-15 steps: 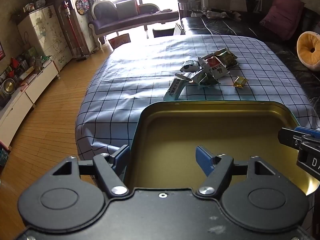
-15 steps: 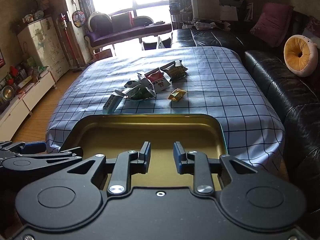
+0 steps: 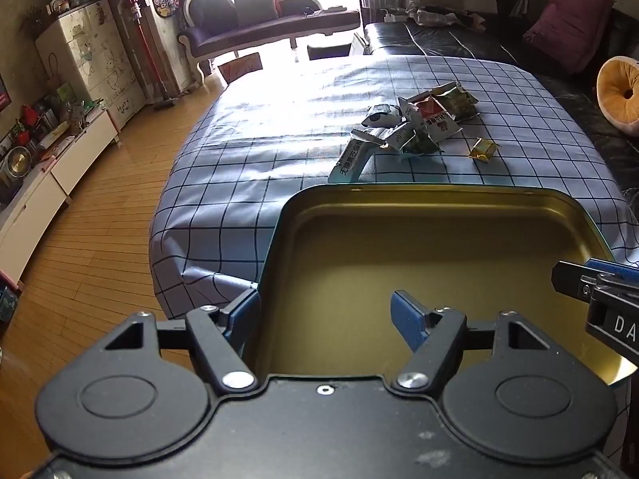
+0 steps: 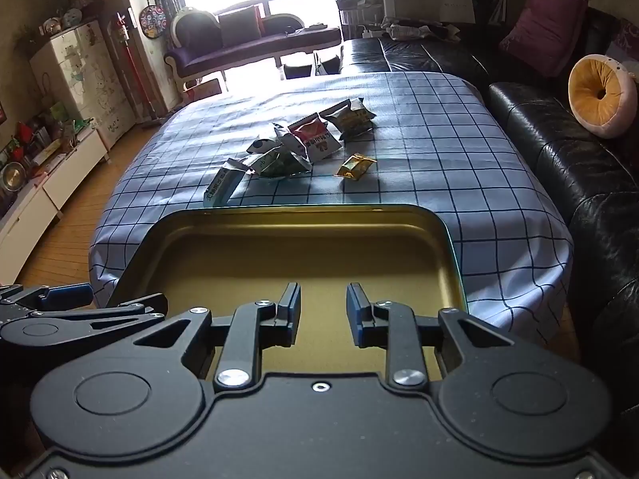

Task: Organize snacks

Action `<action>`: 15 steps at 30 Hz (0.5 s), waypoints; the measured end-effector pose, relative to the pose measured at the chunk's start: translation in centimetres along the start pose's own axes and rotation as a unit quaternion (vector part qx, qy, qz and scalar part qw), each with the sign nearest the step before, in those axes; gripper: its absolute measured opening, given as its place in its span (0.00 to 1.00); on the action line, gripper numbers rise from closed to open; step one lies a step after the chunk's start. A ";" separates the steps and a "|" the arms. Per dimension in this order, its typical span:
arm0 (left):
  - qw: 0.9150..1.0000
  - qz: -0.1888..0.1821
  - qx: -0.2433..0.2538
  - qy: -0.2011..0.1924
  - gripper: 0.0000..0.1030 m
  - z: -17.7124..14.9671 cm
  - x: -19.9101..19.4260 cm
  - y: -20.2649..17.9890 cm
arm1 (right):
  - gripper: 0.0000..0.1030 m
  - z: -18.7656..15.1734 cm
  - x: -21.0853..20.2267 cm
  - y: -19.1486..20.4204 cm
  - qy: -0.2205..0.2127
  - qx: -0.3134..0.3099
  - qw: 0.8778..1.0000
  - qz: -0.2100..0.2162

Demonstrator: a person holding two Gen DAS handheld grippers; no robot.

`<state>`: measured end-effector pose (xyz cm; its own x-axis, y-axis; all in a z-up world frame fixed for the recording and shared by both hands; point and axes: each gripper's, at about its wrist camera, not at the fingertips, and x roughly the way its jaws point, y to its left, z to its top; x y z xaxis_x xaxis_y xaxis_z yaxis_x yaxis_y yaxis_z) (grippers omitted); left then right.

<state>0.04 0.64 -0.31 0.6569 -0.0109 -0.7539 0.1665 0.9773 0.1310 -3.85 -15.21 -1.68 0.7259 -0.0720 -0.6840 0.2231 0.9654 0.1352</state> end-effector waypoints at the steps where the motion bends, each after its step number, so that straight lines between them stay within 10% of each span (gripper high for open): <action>1: 1.000 0.000 0.000 0.000 0.74 0.0 0.0 0.0 | 0.36 0.0 0.1 -0.1 0.002 0.001 1.000 -0.001; 15: 1.000 -0.006 0.002 0.000 0.74 -0.1 0.3 -0.3 | 0.36 0.1 1.0 -0.6 0.029 0.012 0.999 -0.025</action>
<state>0.10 0.35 -0.60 0.6550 -0.0223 -0.7553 0.1771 0.9763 0.1248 -3.20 -15.85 -2.37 0.6743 -0.1035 -0.7312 0.2738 0.9546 0.1174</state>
